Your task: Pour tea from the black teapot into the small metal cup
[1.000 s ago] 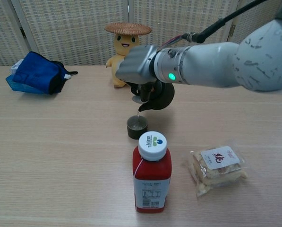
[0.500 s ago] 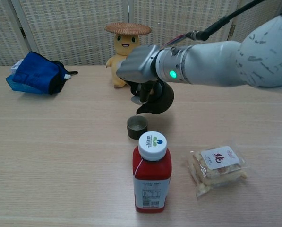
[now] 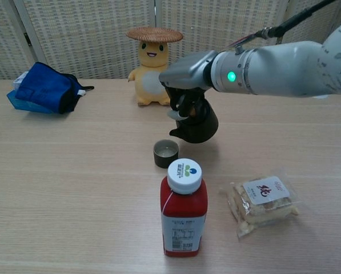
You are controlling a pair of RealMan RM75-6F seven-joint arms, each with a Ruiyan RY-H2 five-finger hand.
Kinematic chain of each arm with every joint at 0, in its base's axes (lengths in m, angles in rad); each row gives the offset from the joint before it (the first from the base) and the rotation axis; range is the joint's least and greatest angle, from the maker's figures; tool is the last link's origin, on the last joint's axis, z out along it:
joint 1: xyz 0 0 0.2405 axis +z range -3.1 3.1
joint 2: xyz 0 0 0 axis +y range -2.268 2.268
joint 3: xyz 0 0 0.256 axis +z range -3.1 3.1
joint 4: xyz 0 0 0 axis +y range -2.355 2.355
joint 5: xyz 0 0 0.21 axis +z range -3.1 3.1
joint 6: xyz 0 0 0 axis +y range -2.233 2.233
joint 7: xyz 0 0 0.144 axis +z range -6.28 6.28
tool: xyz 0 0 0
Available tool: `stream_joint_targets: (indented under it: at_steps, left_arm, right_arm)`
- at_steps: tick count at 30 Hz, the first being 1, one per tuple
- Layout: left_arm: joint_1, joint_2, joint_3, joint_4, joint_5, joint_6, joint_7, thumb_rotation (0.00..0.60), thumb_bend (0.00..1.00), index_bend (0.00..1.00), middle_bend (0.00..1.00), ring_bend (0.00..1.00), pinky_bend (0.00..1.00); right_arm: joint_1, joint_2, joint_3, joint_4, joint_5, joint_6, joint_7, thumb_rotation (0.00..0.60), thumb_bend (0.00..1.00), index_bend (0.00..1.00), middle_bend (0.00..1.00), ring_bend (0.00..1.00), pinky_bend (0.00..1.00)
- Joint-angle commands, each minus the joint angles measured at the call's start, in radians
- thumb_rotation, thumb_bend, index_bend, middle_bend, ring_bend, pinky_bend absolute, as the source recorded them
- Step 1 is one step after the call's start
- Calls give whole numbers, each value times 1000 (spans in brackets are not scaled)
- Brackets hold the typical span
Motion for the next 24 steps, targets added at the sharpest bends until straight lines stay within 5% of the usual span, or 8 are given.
stream_joint_targets:
  at_steps: [1, 12, 24]
  left_arm:
    - [-7, 5, -1, -13, 5, -8, 13, 500, 15, 0, 0, 0, 0]
    - [-45, -3, -6, -51, 15, -53, 63, 498, 14, 0, 0, 0, 0]
    - [-60, -9, -4, -73, 12, -71, 96, 498, 15, 0, 0, 0, 0]
  right_arm:
    - [-69, 56, 17, -23, -48, -5, 110, 388, 499, 1000, 1000, 1000, 486]
    - [-240, 176, 3, -16, -153, -22, 356, 388, 497, 1000, 1000, 1000, 486]
    - [-325, 153, 1, 97, -225, -86, 488, 407, 497, 1000, 1000, 1000, 486]
